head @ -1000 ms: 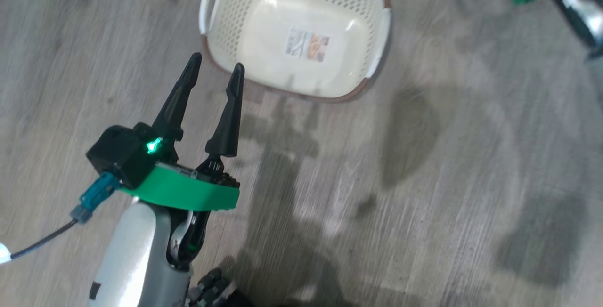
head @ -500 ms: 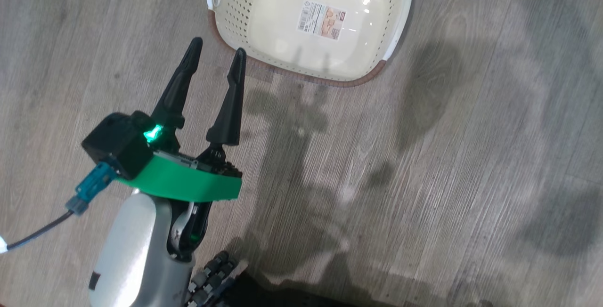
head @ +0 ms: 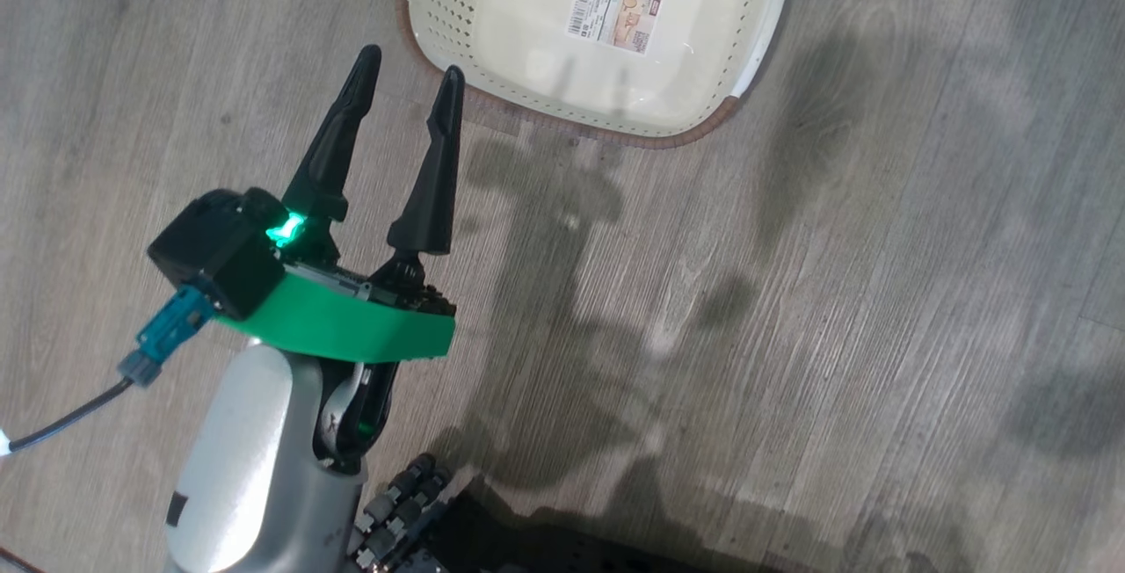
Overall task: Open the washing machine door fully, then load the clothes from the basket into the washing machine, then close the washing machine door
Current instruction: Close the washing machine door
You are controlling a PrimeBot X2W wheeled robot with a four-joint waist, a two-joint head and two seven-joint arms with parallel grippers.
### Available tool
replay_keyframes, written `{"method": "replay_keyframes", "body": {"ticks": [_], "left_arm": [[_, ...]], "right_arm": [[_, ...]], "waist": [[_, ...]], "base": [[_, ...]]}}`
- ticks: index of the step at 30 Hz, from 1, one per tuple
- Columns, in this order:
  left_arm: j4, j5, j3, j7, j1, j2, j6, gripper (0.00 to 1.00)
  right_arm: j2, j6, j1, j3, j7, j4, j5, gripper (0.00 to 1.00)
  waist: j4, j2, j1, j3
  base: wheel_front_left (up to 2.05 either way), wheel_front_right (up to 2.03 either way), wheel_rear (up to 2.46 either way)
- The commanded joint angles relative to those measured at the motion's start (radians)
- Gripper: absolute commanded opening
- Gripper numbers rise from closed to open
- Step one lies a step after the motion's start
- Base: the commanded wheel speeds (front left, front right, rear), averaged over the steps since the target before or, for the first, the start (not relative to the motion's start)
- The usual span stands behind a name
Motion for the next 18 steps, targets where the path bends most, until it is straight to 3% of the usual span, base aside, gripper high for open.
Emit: {"method": "replay_keyframes", "body": {"ticks": [1,8,18], "left_arm": [[-0.03,-0.005,0.029,-0.009,-0.004,0.015,0.003,1.0],[-0.019,-0.004,0.03,-0.009,0.004,0.015,0.011,1.0],[-0.002,0.026,0.067,-0.009,0.03,0.015,0.005,1.0]], "right_arm": [[-0.006,-0.02,-0.051,-0.052,-0.001,0.006,-0.011,0.0],[0.043,-0.02,-0.041,-0.093,-0.052,0.089,-0.046,0.0],[0.082,-0.02,0.092,-0.048,-0.13,0.122,-0.005,0.0]], "waist": [[0.002,0.0,-0.0001,-0.001],[-0.007,0.0,-0.0001,-0.034],[-0.074,0.0,-0.0001,-0.161]], "base": [[0.0,0.0,0.0],[0.0,0.0,0.0],[0.0,0.0,0.0]]}}
